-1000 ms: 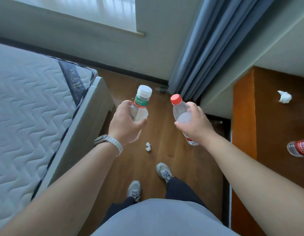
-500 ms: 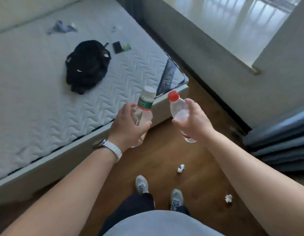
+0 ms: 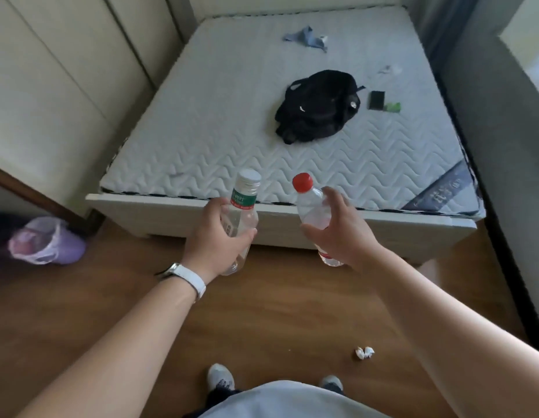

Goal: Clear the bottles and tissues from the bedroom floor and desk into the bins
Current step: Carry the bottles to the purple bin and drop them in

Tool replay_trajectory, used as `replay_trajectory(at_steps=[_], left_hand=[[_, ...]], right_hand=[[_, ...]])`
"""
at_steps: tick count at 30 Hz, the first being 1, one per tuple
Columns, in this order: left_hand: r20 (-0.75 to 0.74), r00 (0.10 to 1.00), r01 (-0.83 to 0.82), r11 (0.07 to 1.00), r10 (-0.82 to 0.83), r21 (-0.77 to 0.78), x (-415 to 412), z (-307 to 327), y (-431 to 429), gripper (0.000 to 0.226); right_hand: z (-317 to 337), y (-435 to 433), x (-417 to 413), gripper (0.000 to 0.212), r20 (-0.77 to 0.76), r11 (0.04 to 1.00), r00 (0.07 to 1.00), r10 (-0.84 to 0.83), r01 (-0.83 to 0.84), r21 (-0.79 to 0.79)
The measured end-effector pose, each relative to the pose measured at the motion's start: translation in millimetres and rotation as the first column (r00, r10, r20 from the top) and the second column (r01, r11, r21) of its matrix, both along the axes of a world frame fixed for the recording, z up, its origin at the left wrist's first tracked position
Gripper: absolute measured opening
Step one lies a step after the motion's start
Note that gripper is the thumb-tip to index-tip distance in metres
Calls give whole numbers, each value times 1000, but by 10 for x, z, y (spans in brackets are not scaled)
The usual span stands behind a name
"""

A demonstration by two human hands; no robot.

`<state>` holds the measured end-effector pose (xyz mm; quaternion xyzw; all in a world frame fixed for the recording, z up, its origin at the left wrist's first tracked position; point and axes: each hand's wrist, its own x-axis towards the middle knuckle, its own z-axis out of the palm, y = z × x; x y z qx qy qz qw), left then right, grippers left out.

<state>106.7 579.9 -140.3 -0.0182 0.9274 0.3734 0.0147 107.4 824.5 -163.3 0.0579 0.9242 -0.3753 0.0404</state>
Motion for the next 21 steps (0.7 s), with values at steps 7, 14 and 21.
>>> replay_trajectory(at_steps=[7, 14, 21], left_hand=[[-70, 976, -204, 978, 206, 30, 53, 57, -1729, 60], [-74, 932, -345, 932, 354, 109, 177, 32, -3551, 59], [-40, 851, -515, 847, 523, 132, 528, 12, -4618, 54]], right_hand=[[148, -1726, -435, 72, -23, 986, 986, 165, -166, -23], [300, -3582, -719, 75, -89, 941, 938, 336, -330, 71], [377, -4935, -822, 79, -76, 836, 836, 544, -532, 136]])
